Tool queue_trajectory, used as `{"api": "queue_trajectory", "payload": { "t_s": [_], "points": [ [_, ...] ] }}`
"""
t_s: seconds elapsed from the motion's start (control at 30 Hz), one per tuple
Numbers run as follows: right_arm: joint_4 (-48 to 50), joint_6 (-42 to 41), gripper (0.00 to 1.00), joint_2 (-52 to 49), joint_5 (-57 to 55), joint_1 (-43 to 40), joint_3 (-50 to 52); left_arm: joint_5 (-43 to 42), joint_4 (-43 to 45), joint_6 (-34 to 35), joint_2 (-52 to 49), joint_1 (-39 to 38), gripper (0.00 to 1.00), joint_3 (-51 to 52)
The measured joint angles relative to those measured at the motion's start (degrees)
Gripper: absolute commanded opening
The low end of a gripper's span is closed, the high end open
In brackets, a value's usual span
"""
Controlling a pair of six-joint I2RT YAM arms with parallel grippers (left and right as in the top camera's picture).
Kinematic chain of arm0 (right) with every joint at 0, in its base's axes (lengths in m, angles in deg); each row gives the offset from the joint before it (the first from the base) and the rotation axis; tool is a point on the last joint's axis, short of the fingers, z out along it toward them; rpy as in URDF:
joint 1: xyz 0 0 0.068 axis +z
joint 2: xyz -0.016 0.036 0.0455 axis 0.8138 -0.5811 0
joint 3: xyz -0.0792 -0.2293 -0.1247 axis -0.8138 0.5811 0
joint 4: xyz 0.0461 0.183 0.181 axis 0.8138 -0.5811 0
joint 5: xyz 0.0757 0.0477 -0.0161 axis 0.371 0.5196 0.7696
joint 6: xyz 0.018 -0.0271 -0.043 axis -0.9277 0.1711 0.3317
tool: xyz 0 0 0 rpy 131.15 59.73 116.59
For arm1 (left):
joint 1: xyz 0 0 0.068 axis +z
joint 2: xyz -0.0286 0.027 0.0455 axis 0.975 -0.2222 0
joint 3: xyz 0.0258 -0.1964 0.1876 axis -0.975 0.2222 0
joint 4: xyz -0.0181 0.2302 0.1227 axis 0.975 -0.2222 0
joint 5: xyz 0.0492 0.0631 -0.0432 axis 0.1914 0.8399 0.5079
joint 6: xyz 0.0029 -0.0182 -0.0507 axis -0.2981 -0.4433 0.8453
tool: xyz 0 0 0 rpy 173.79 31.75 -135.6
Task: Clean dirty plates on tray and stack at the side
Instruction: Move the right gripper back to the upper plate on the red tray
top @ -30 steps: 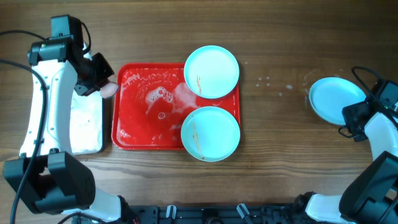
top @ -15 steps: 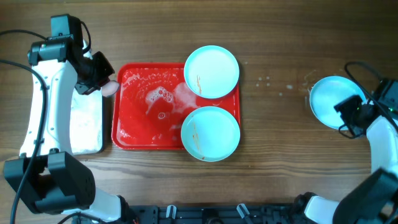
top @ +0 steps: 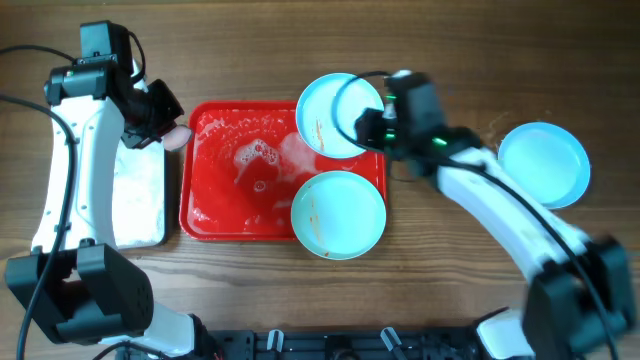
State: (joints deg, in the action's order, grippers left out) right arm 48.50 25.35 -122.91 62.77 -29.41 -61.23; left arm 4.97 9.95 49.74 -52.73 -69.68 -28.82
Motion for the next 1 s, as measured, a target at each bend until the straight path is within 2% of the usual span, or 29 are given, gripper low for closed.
{"api": "queue_trajectory", "payload": {
  "t_s": [0.1, 0.17, 0.27, 0.73, 0.9, 1.0],
  "points": [
    [-8.0, -2.7, 0.33, -10.8, -4.1, 0.9, -10.6, 0.0, 0.0, 0.0, 0.0, 0.0, 0.04, 0.0],
    [-10.3, -4.2, 0.3, -13.1, -5.3, 0.9, -12.9, 0.0, -0.2, 0.0, 0.0, 0.0, 0.04, 0.0],
    [-13.4, -6.3, 0.26, -13.6, -7.5, 0.9, -13.5, 0.0, -0.3, 0.0, 0.0, 0.0, 0.04, 0.0],
    [-16.5, -8.8, 0.21, -19.2, -10.4, 1.0, -13.7, 0.0, -0.5, 0.0, 0.0, 0.0, 0.04, 0.0],
    [-15.1, -9.2, 0.05, -21.0, -10.1, 1.1, -13.7, 0.0, -0.7, 0.0, 0.0, 0.0, 0.04, 0.0],
    [-13.2, -8.7, 0.04, -21.2, -9.1, 1.8, -14.0, 0.0, -0.7, 0.0, 0.0, 0.0, 0.04, 0.0]
  ]
}}
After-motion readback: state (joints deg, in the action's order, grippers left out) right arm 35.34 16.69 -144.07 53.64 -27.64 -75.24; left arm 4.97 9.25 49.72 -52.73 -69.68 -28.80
